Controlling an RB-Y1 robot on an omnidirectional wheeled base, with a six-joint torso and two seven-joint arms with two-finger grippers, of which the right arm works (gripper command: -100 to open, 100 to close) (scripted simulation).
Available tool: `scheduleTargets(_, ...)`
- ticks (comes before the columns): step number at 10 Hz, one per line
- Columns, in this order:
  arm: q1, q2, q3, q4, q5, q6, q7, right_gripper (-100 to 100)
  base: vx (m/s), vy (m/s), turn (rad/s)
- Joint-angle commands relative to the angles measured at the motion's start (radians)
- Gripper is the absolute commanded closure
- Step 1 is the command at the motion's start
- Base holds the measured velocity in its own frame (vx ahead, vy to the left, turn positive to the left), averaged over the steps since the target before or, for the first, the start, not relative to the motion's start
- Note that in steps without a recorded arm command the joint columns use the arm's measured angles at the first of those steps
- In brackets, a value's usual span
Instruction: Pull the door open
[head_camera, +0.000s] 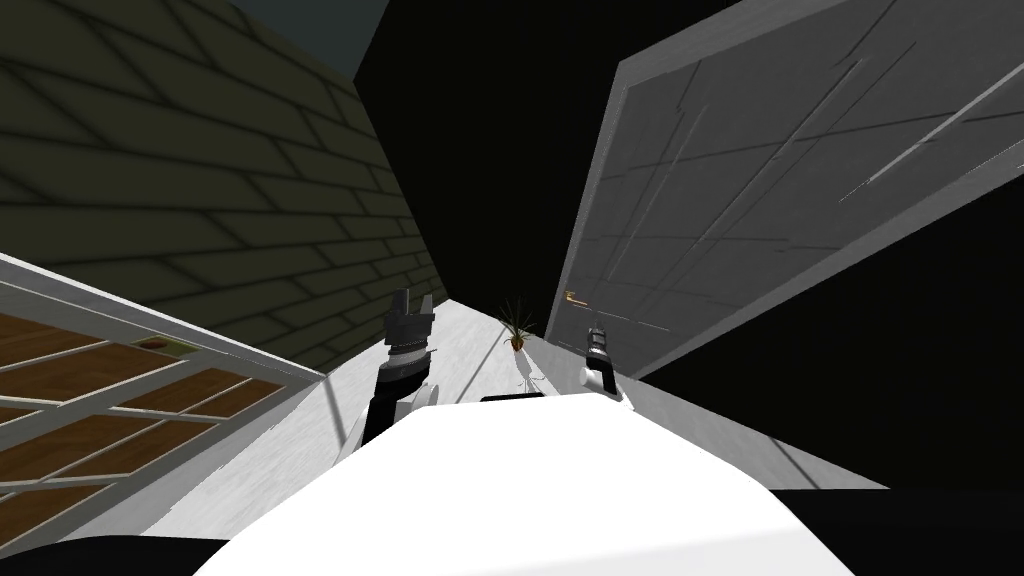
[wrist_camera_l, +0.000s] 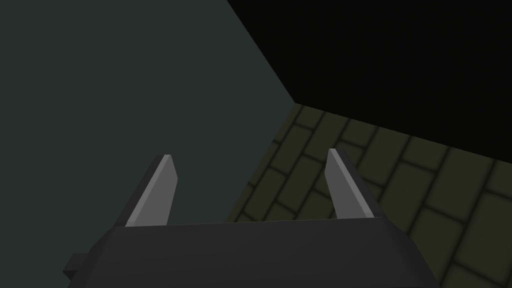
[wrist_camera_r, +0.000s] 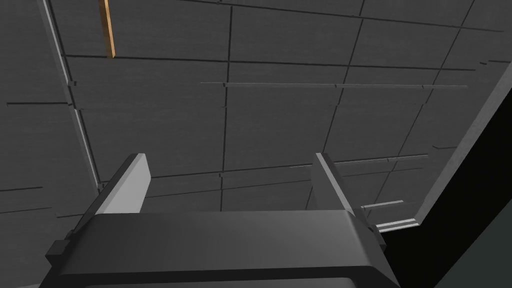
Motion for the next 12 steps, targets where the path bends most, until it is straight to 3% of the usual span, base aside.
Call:
scheduleTargets(1, -0.016, 0.001, -0.014, 0.043, -0.006, -0.012, 0.001, -100, 0.077, -0.047, 0.082)
scheduleTargets(12, -0.123, 0.018, -0.098, 0.311, -0.041, -0.089, 0.006, -100, 0.080, -0.053, 0.082)
